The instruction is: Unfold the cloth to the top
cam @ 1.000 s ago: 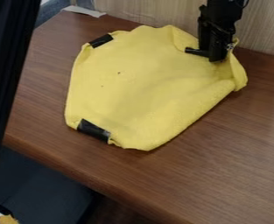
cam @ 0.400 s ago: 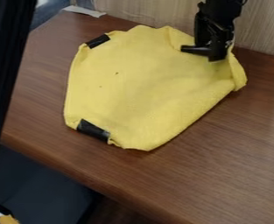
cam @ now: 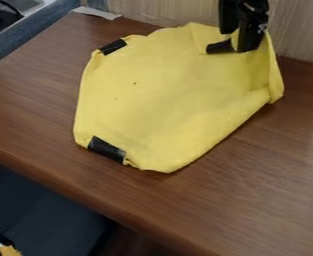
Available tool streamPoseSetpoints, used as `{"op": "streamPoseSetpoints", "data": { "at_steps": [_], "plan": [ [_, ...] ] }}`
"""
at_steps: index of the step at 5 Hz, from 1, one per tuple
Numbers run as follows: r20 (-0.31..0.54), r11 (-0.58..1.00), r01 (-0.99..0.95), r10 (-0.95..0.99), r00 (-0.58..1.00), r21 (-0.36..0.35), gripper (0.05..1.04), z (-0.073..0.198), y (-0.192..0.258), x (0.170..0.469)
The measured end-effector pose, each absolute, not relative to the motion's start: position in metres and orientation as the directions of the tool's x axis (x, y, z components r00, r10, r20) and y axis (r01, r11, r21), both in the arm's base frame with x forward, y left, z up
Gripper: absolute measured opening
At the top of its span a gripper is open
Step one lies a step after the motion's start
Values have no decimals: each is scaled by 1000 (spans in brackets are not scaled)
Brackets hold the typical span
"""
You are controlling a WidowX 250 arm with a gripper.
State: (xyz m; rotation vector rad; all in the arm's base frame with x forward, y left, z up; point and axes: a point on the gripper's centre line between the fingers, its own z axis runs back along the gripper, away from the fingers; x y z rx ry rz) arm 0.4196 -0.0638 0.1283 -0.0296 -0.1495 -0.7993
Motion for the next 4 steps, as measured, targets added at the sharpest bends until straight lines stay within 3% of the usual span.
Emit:
{"op": "streamPoseSetpoints", "data": {
  "at_steps": [2,4],
  "plan": [
    [88,729,684,-684,724,28,1000,124,-48,393],
    [53,736,677,-677,734,24,1000,120,-44,388]
  ]
}}
